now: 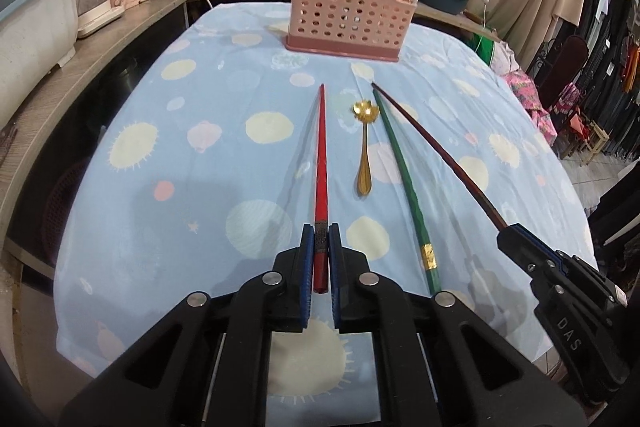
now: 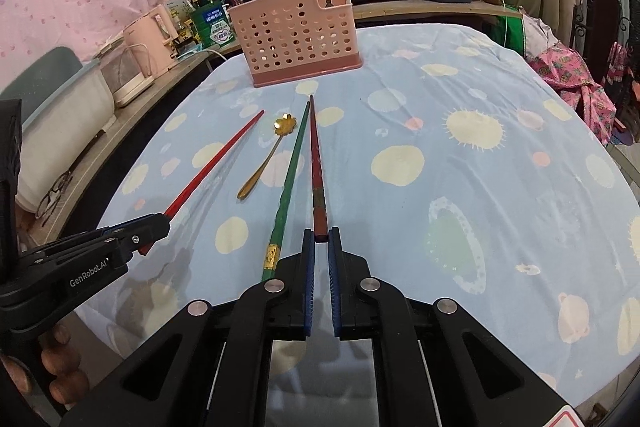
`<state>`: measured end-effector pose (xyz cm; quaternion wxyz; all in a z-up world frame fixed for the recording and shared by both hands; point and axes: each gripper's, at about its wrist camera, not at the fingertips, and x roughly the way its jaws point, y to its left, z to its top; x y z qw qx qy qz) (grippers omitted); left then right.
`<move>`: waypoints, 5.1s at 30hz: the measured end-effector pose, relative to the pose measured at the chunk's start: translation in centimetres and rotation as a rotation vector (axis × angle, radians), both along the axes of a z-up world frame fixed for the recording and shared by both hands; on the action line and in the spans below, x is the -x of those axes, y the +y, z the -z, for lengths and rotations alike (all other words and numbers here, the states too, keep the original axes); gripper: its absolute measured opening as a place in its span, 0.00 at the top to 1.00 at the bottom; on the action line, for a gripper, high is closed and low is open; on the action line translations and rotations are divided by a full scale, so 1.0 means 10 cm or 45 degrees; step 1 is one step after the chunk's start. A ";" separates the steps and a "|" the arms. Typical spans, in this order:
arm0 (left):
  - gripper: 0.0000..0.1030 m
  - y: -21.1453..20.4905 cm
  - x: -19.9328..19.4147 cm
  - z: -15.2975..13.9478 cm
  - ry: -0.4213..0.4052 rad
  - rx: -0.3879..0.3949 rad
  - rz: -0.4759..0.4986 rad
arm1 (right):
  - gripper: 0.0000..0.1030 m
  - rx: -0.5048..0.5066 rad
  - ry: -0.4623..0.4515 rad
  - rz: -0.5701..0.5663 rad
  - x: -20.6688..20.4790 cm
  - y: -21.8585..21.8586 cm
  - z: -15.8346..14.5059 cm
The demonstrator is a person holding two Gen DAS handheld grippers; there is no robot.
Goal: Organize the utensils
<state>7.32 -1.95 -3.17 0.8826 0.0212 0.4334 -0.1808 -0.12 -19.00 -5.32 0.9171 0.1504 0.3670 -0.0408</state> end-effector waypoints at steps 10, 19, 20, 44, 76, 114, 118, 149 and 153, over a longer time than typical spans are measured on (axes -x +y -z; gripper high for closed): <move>0.93 0.10 -0.16 -0.47 -0.113 0.073 -0.027 | 0.94 -0.016 -0.173 0.069 -0.01 -0.29 -0.60; 0.93 0.12 -0.41 -0.94 -0.253 0.120 -0.064 | 0.94 0.010 -0.326 0.111 -0.17 -0.50 -1.13; 0.93 0.12 -0.44 -0.99 -0.267 0.123 -0.070 | 0.95 0.015 -0.339 0.114 -0.19 -0.52 -1.18; 0.93 0.16 -0.50 -1.12 -0.280 0.146 -0.078 | 0.66 0.125 0.104 0.084 -0.25 -1.12 0.09; 0.93 0.09 -0.69 -1.69 -0.437 0.168 -0.045 | 0.93 0.101 -0.300 -0.025 -0.66 -0.51 -1.56; 0.93 -0.59 -2.41 -2.49 -0.695 0.212 -0.080 | 0.93 -0.053 -0.852 0.118 -2.83 -0.91 -2.87; 0.93 -0.58 -2.48 -2.36 -0.664 0.202 -0.088 | 0.93 -0.047 -0.771 0.095 -2.89 -0.84 -2.58; 0.40 -0.31 -1.30 -1.25 -0.264 0.104 -0.026 | 0.56 0.004 -0.367 -0.004 -1.50 -0.42 -1.44; 0.40 -0.26 -1.05 -0.90 -0.182 0.081 -0.021 | 0.56 -0.036 -0.261 0.001 -1.14 -0.35 -1.06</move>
